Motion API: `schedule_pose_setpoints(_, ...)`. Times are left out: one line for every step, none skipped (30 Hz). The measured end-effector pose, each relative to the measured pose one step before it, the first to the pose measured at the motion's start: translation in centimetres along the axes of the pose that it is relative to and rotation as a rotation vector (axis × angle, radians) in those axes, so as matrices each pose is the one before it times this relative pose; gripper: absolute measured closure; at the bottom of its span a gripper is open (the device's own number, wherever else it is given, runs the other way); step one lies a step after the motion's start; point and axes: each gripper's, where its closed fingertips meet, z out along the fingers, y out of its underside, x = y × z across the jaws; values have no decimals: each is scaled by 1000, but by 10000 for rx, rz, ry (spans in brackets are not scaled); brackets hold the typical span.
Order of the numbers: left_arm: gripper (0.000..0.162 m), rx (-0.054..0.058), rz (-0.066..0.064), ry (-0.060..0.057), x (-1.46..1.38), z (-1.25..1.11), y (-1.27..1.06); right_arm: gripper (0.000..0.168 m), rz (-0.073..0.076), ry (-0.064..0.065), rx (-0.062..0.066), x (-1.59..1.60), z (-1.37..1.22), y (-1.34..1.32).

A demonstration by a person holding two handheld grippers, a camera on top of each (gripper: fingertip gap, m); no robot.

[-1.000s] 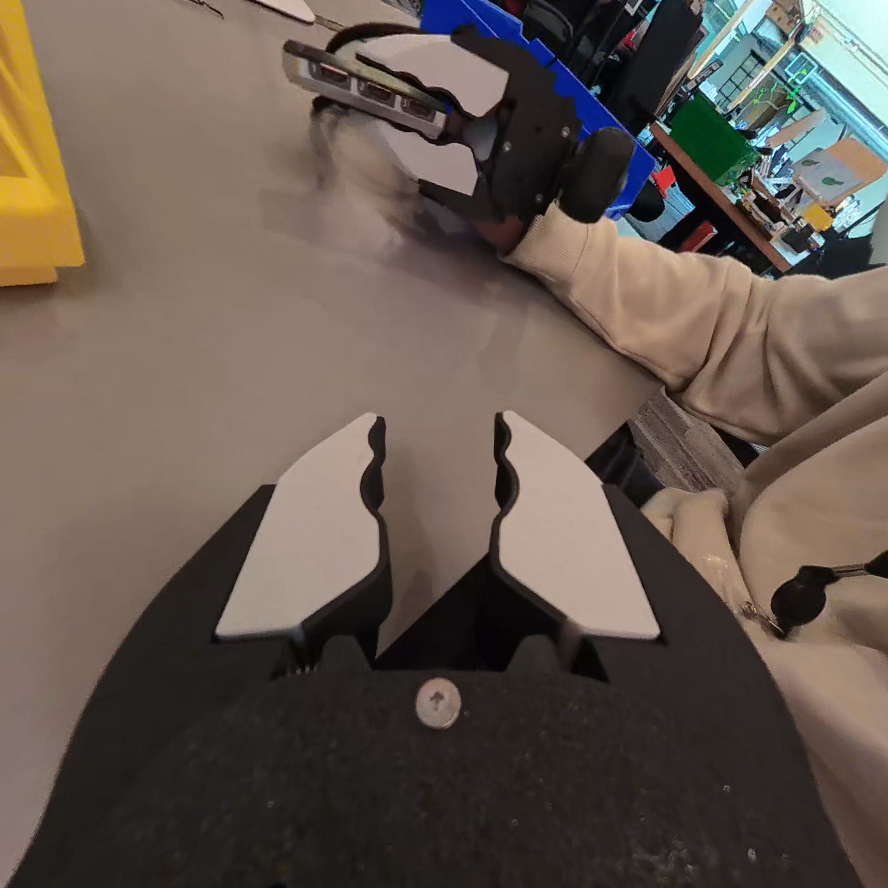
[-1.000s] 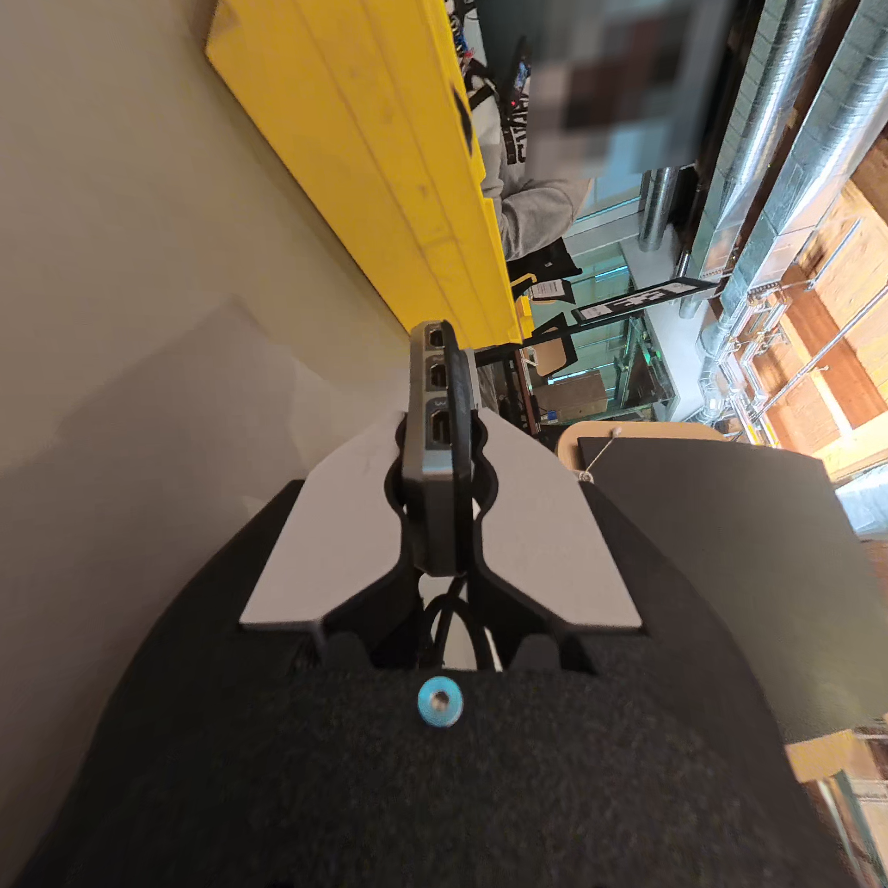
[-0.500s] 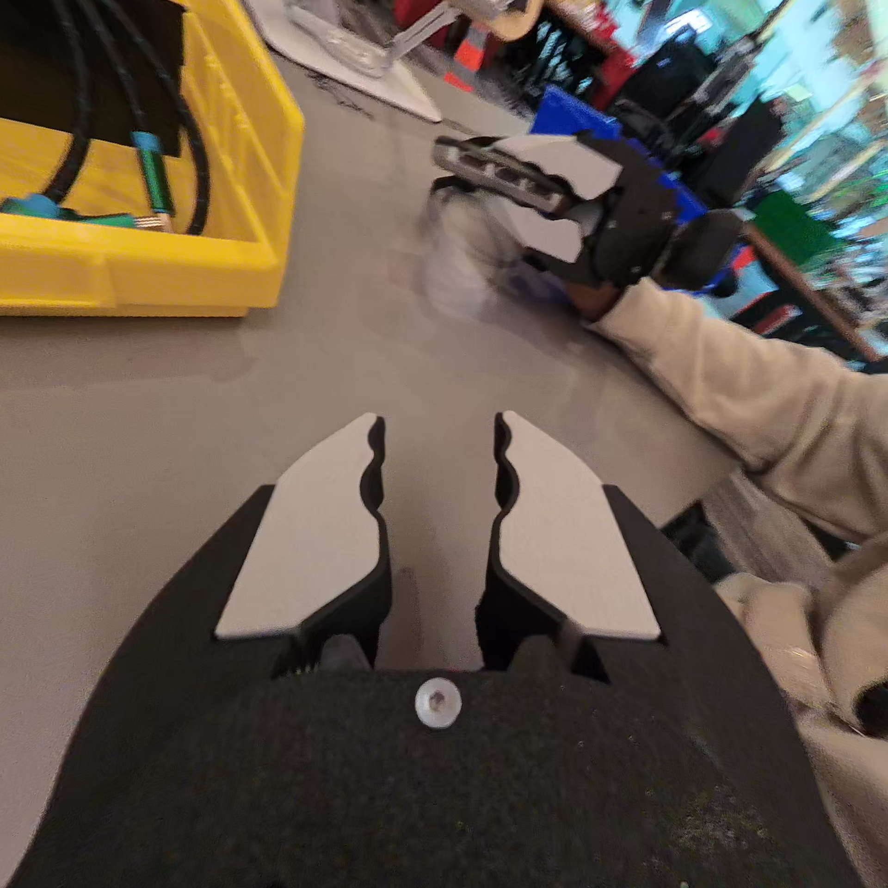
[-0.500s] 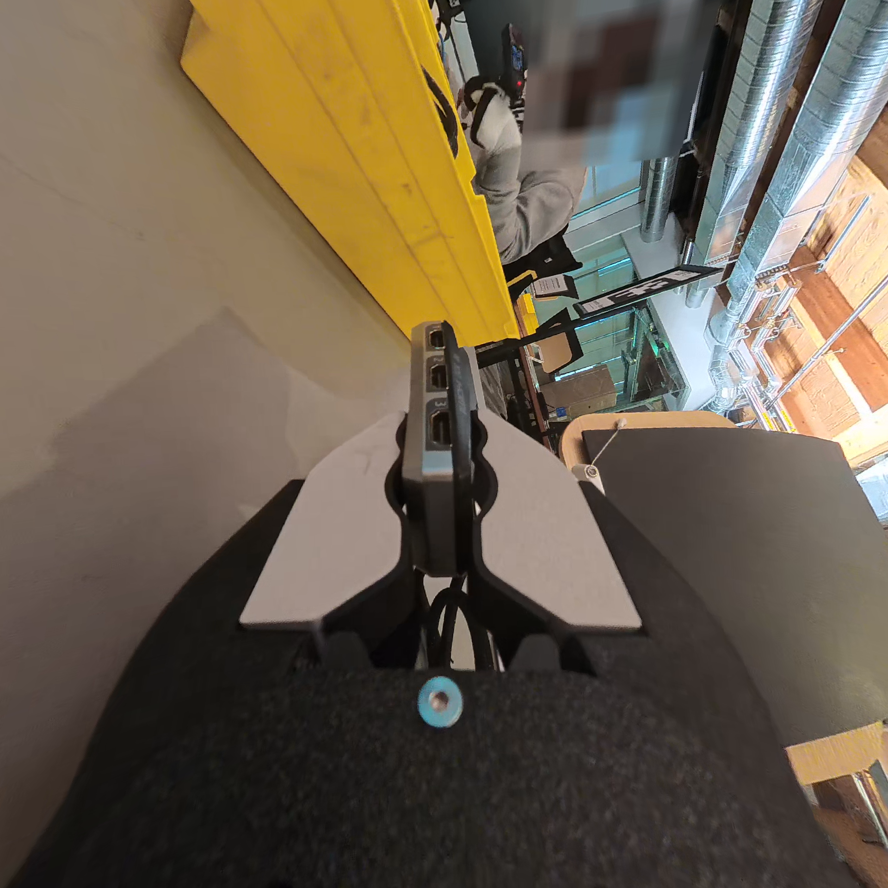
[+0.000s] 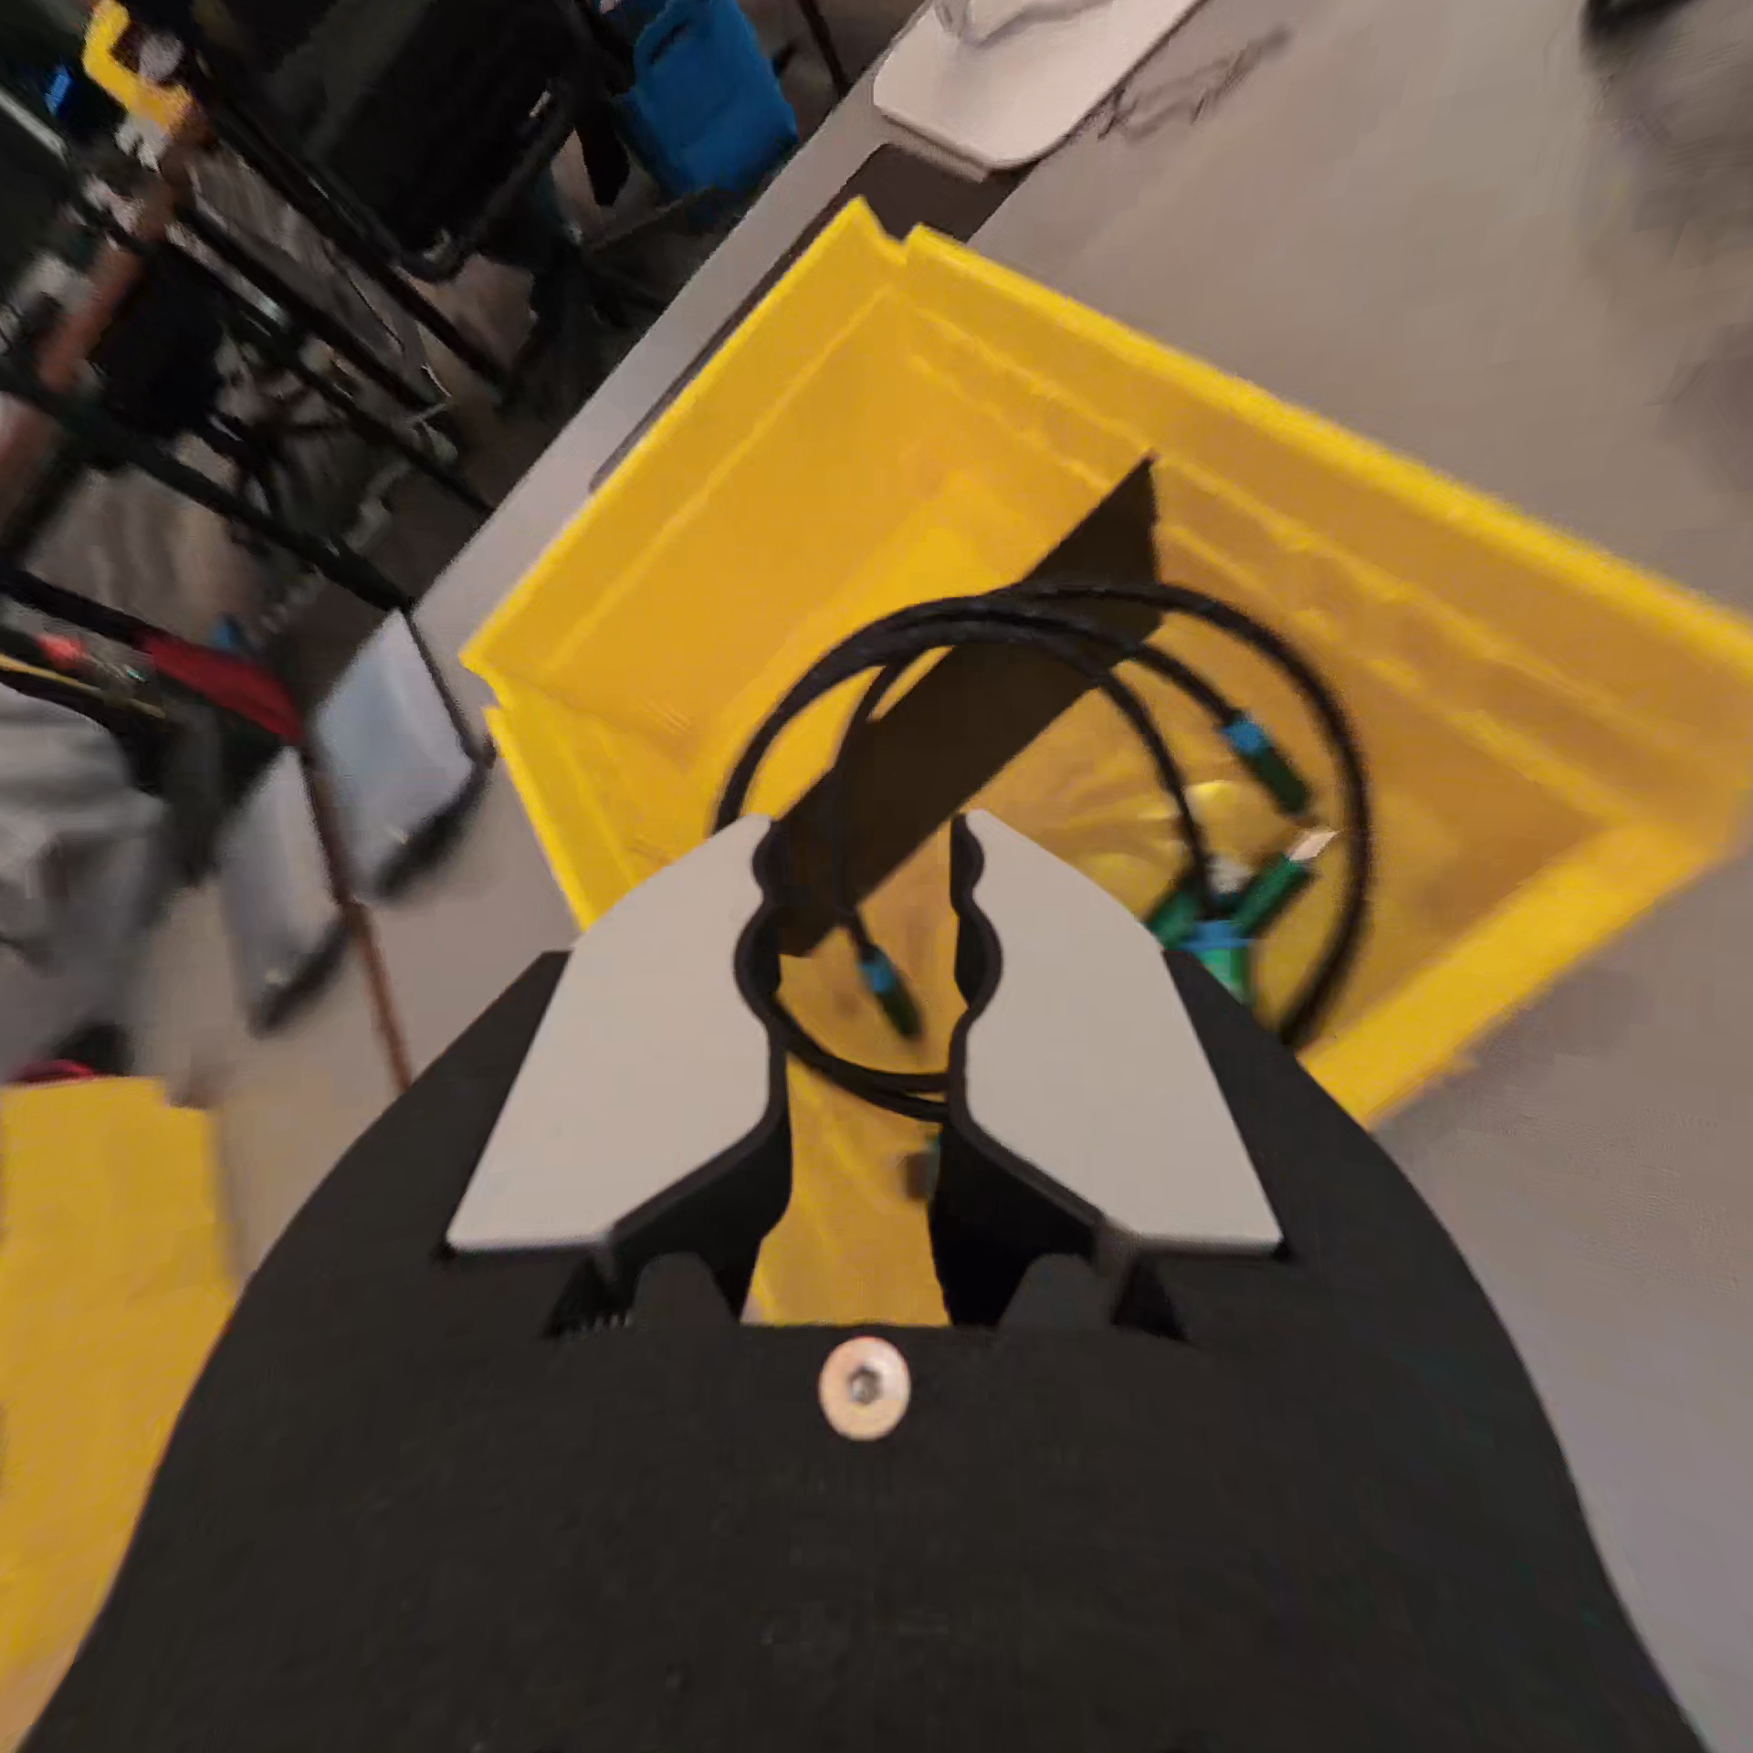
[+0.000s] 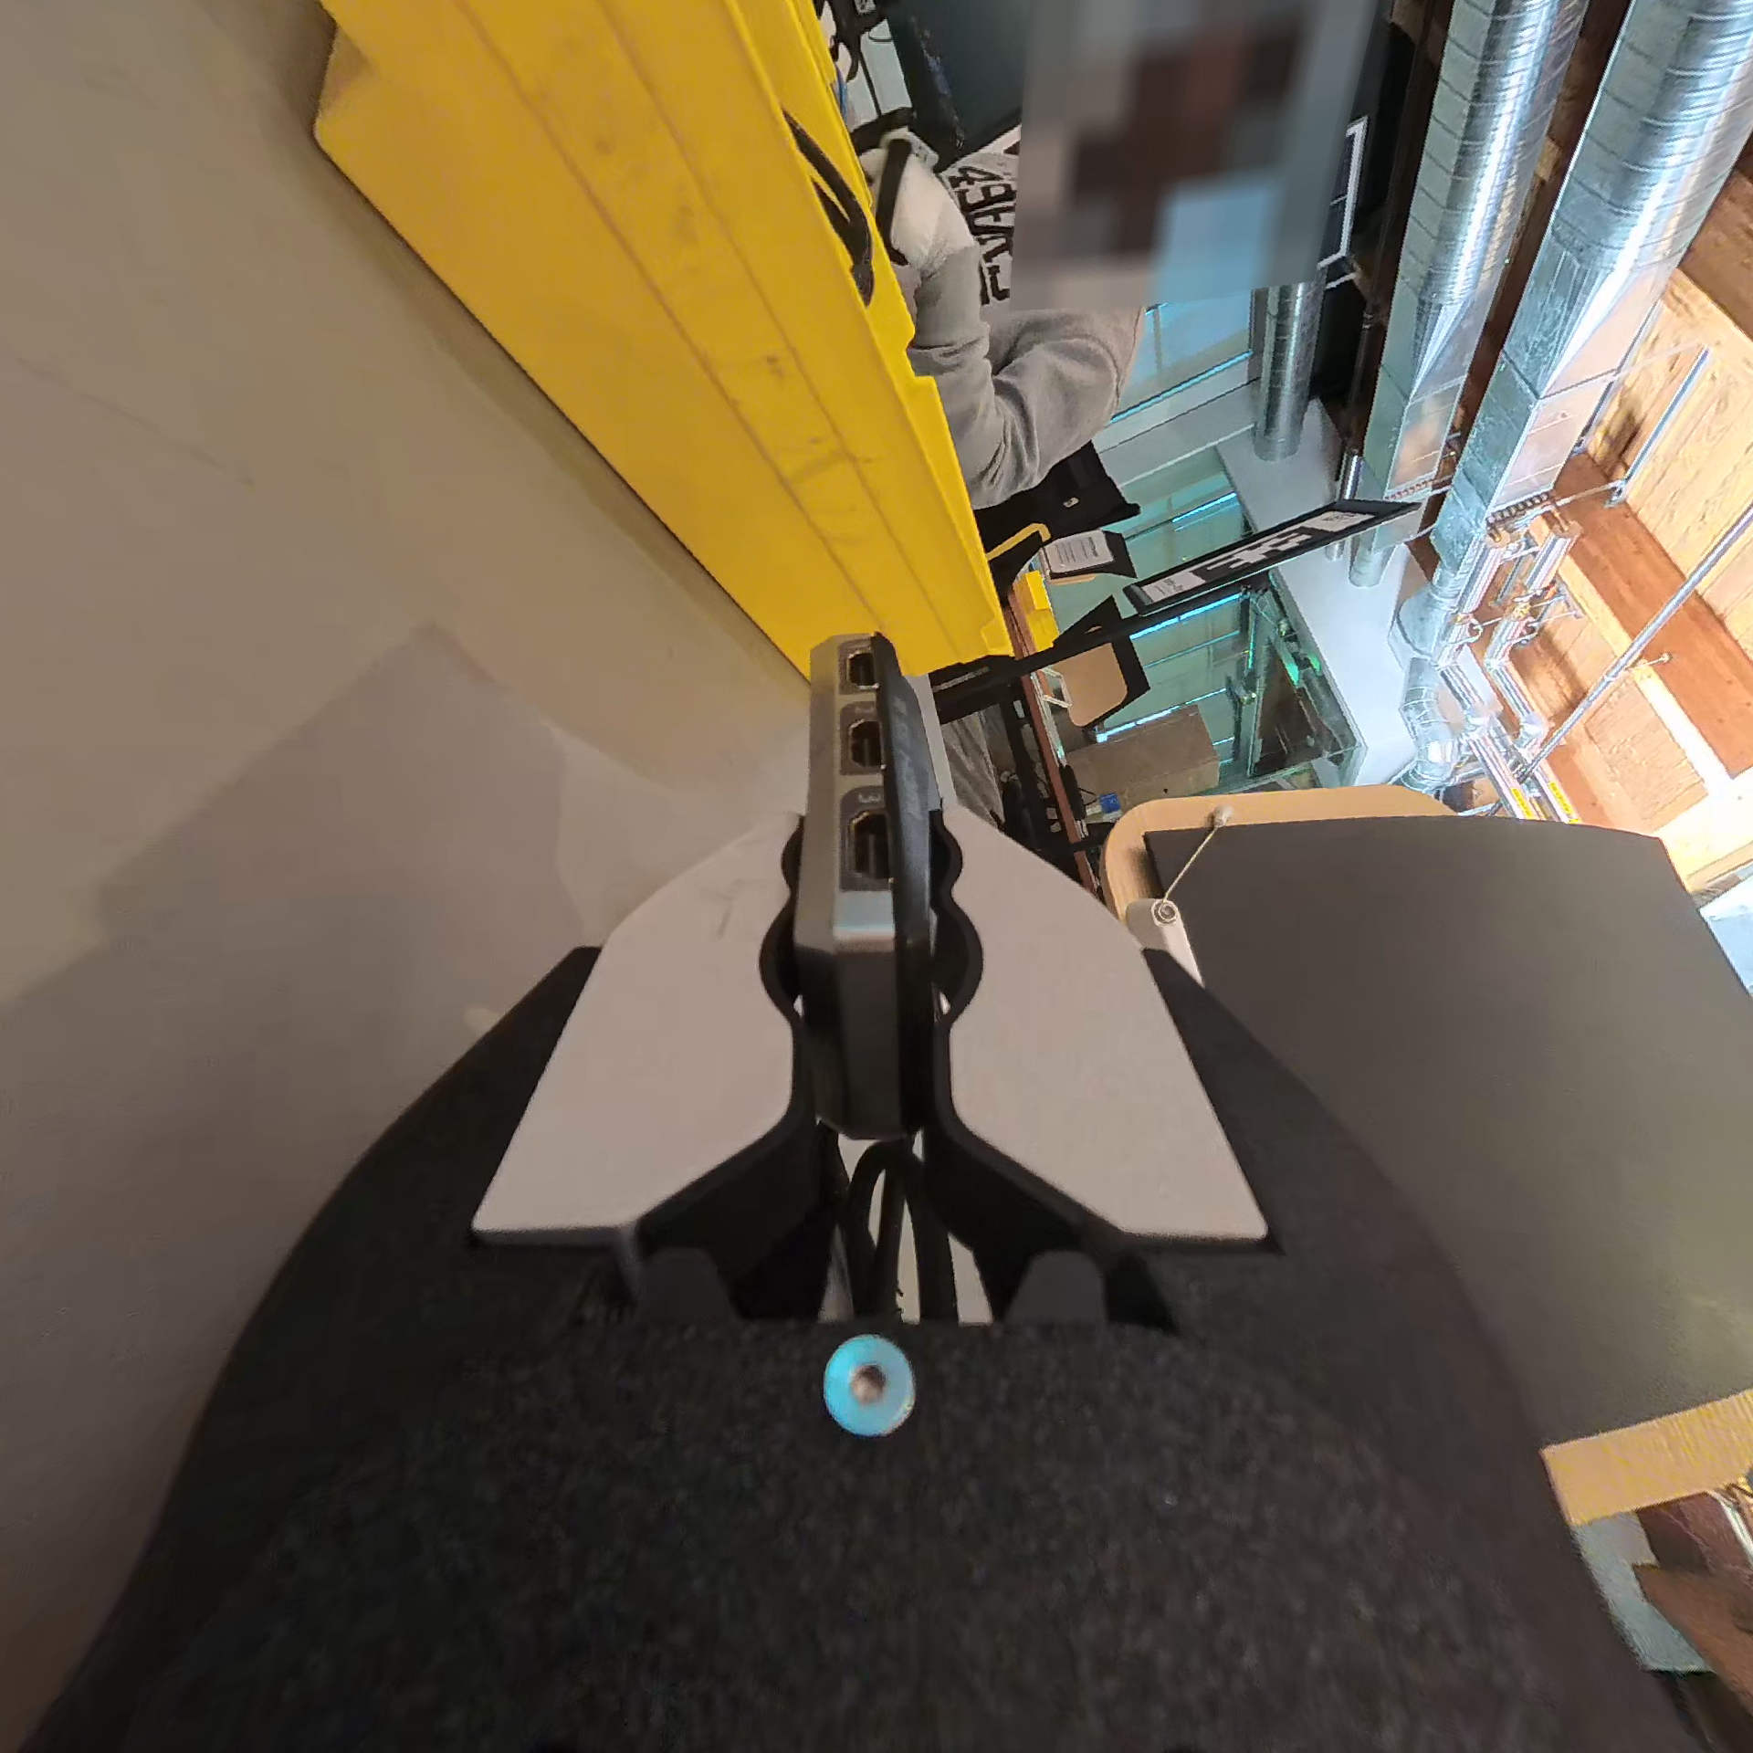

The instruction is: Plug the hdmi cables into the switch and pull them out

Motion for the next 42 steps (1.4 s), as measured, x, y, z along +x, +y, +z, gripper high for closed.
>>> schedule_pose_setpoints(131,-352,554,29,-907,1006,269,147,50,-4,4,35,-13,43)
schedule_pose_setpoints(131,-422,398,198,-543,926,264,147,37,8,10,51,-8,39)
schedule_pose_setpoints(131,-391,289,237,-355,821,105,146,42,-6,1,33,8,51)
schedule_pose_setpoints(131,-259,265,200,-268,713,-107,147,42,-3,-17,31,18,79)
schedule_pose_setpoints(131,-214,303,183,-136,690,-121,147,47,-12,-9,28,32,68)
schedule_pose_setpoints(131,-272,332,96,-155,682,-15,147,48,-8,3,26,23,43)
schedule_pose_setpoints(131,-297,326,31,-104,692,64,147,43,-2,-1,37,20,49)
schedule_pose_setpoints(131,-323,335,69,75,674,176,147,42,-4,-5,33,9,49)
schedule_pose_setpoints(132,-365,337,-46,-13,579,278,146,42,-8,5,21,-1,27)
schedule_pose_setpoints(142,-352,345,-230,-252,399,261,146,42,-7,4,23,-2,28)
schedule_pose_setpoints(145,-241,330,-209,-212,196,152,146,32,-3,6,22,-21,6)
schedule_pose_setpoints(153,-52,207,-90,-41,5,-37,146,24,-1,13,17,-19,13)
schedule_pose_setpoints(153,19,73,-50,13,-127,-51,146,21,-8,7,3,-13,5)
schedule_pose_setpoints(153,-24,41,-34,57,-194,37,146,9,-9,3,-3,4,4)
schedule_pose_setpoints(153,-51,82,-28,114,-253,127,146,-1,-18,-1,-36,19,-6)
schedule_pose_setpoints(154,-58,133,-50,122,-367,164,147,-7,-17,0,-39,21,-2)
schedule_pose_setpoints(154,-52,148,-115,28,-467,194,146,-5,-22,-2,-47,20,0)
schedule_pose_setpoints(155,-20,94,-116,-36,-567,178,146,-3,-10,-2,-20,13,4)
schedule_pose_setpoints(155,-8,5,-65,-40,-640,201,146,-2,1,-5,-1,2,-1)
schedule_pose_setpoints(155,-34,-81,-84,-211,-687,283,146,6,4,-4,6,-13,-3)
schedule_pose_setpoints(156,-55,-191,-129,-431,-713,361,146,18,5,1,18,-12,5)
schedule_pose_setpoints(156,-25,-336,-130,-610,-771,337,146,21,11,2,37,-18,7)
schedule_pose_setpoints(156,59,-490,-93,-726,-870,219,146,24,8,4,34,-8,8)
schedule_pose_setpoints(156,106,-596,-68,-803,-974,149,146,16,17,-1,44,-14,3)
schedule_pose_setpoints(156,88,-648,-114,-916,-1069,126,146,16,24,-5,44,-16,13)
schedule_pose_setpoints(156,102,-688,-102,-878,-1168,47,146,15,30,-4,62,-30,10)
schedule_pose_setpoints(156,165,-708,-67,-746,-1325,-110,146,21,29,0,70,-47,12)
schedule_pose_setpoints(156,246,-725,-79,-583,-1496,-274,147,22,37,1,79,-47,11)
schedule_pose_setpoints(156,291,-773,28,-237,-1603,-390,147,32,51,16,116,-61,-1)
schedule_pose_setpoints(156,281,-825,251,342,-1653,-421,147,83,48,28,150,-61,-6)
schedule_pose_setpoints(156,247,-822,301,750,-1613,-329,147,124,52,44,196,-76,-3)
schedule_pose_setpoints(156,218,-771,215,957,-1509,-119,146,148,73,44,258,-73,22)
schedule_pose_setpoints(156,220,-702,265,1277,-1350,114,146,172,72,51,274,-61,22)
schedule_pose_setpoints(156,203,-696,341,1596,-1118,399,146,184,44,54,247,-50,34)
schedule_pose_setpoints(156,129,-798,371,1723,-803,816,146,173,30,42,200,-55,41)
schedule_pose_setpoints(156,18,-888,470,1874,-466,1227,146,128,42,30,190,-43,35)
schedule_pose_setpoints(156,-62,-927,488,1801,-194,1571,146,100,22,32,128,-35,15)
schedule_pose_setpoints(156,65,-916,399,1454,-146,1499,147,67,19,20,90,-41,-2)
schedule_pose_setpoints(156,414,-838,383,1177,-420,982,147,33,7,22,45,-39,-11)
schedule_pose_setpoints(156,717,-814,274,771,-697,538,147,1,-5,5,-4,-24,-1)
schedule_pose_setpoints(156,741,-842,120,295,-807,428,147,-19,-2,4,-16,-25,-23)
schedule_pose_setpoints(156,542,-714,246,272,-673,484,147,-20,-6,7,-30,-9,-24)
